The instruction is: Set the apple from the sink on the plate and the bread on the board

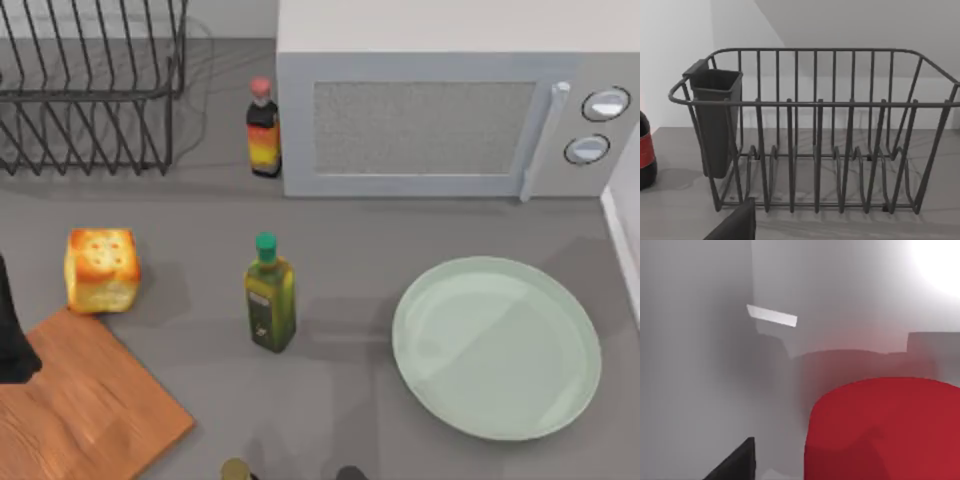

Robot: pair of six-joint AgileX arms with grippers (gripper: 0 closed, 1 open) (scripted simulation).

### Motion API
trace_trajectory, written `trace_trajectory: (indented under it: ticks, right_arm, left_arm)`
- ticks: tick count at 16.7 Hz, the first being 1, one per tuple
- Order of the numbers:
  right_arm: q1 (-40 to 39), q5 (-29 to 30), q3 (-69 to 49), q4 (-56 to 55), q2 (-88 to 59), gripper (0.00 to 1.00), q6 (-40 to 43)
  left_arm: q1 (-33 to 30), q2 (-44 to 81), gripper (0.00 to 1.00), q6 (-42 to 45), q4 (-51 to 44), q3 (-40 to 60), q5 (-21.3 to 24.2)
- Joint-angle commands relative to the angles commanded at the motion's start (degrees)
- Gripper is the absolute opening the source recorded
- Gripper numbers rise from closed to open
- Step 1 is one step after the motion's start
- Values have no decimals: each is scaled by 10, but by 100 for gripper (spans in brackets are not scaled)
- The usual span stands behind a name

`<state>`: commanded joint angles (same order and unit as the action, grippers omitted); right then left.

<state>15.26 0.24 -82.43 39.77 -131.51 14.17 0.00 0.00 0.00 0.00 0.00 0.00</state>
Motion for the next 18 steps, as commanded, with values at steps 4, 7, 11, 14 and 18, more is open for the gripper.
trace_trajectory:
  ticks: [4, 7, 11, 14, 18]
  right_arm:
    - [1, 0, 31, -72, -51, 100, -1]
    - [1, 0, 33, -74, -53, 100, -1]
    - [1, 0, 33, -74, -53, 77, -1]
    - [1, 0, 33, -74, -53, 55, -1]
    - [1, 0, 33, -74, -53, 25, -1]
  left_arm:
    - [0, 0, 100, 0, 0, 0, 0]
    - [0, 0, 100, 0, 0, 0, 0]
    - [0, 0, 100, 0, 0, 0, 0]
    - [0, 0, 100, 0, 0, 0, 0]
    - [0, 0, 100, 0, 0, 0, 0]
